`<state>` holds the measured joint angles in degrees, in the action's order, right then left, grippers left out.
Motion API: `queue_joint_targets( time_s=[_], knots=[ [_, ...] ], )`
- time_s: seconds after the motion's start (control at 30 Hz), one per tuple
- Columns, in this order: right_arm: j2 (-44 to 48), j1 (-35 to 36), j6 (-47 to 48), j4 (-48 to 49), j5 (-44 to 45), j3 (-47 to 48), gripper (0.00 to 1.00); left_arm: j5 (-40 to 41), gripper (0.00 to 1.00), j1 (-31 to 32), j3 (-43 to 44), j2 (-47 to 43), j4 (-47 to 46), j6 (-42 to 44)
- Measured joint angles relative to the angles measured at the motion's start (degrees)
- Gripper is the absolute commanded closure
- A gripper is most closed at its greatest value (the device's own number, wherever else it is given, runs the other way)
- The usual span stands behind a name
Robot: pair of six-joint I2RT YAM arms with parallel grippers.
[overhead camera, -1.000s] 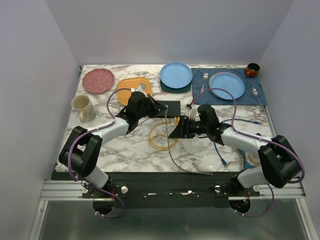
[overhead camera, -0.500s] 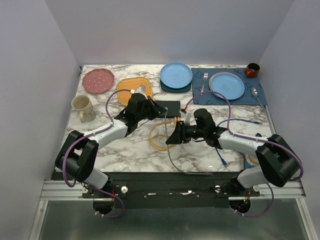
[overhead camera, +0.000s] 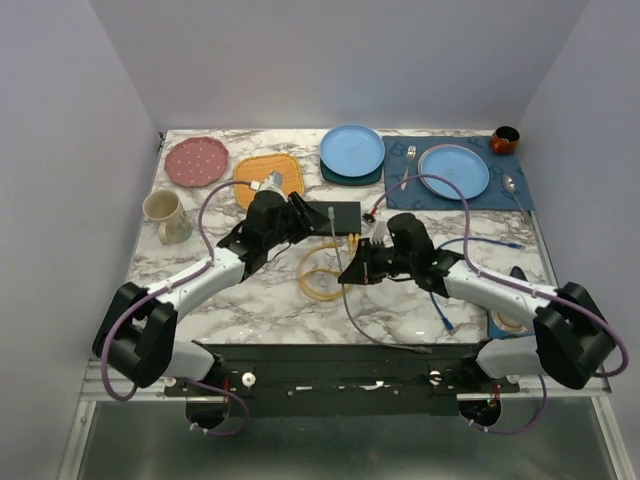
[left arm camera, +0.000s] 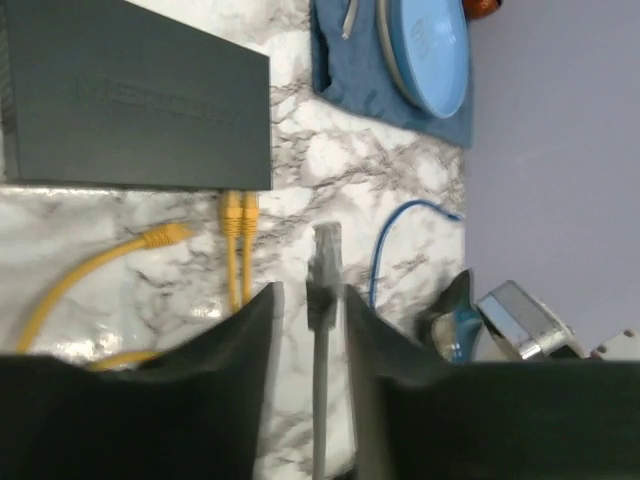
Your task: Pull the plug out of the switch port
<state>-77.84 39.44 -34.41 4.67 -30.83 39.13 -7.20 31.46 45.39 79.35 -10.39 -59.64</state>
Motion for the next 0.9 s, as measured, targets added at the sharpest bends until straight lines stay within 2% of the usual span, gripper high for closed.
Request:
queue_joint_targets(
  time_s=[0.03, 0.07, 0.1, 0.27, 0.4, 0.53, 0.67, 0.77, 0.8, 0.9],
  knots=[
    [1.75, -0.02, 0.46, -2.49, 2.16, 1.05, 0.99, 0.76, 0.27, -0.11, -0.13, -1.14, 0.9, 0.13],
    [3.45, -0.02, 0.98, -5.22, 5.22, 2.36, 0.99, 2.12, 0.18, -0.44, -0.37, -3.1, 2.4, 0.2],
    [5.16, -0.04, 1.49, -8.17, 8.31, 4.13, 0.99, 3.17, 0.16, -0.7, -0.98, -4.96, 3.34, -0.02],
    [10.08, -3.65, 2.97, -19.98, 22.03, 14.69, 0.99, 7.48, 0.14, -3.37, -3.96, -12.92, 6.75, -1.42],
    [10.45, -13.49, 0.96, -24.65, 27.36, 17.57, 0.99, 8.46, 0.17, -3.69, -4.07, -12.79, 7.56, -2.8],
    [7.32, -26.49, -3.72, -27.5, 27.87, 16.65, 0.99, 8.15, 0.2, -3.58, -4.11, -9.6, 8.35, -4.33],
    [2.19, -34.51, -7.89, -28.41, 28.09, 15.54, 0.99, 7.8, 0.2, -3.58, -5.62, -7.87, 9.6, -5.25],
    [-1.62, -38.14, -11.19, -28.48, 28.44, 15.5, 0.61, 7.78, 0.2, -3.58, -6.78, -7.91, 9.97, -5.42],
    [-2.71, -38.86, -12.04, -28.48, 28.63, 15.52, 0.42, 7.78, 0.19, -3.61, -7.08, -7.98, 10.01, -5.44],
    [-4.2, -40.37, -14.45, -28.5, 28.83, 15.58, 0.23, 7.78, 0.16, -3.58, -7.82, -8.81, 10.45, -5.44]
  ],
)
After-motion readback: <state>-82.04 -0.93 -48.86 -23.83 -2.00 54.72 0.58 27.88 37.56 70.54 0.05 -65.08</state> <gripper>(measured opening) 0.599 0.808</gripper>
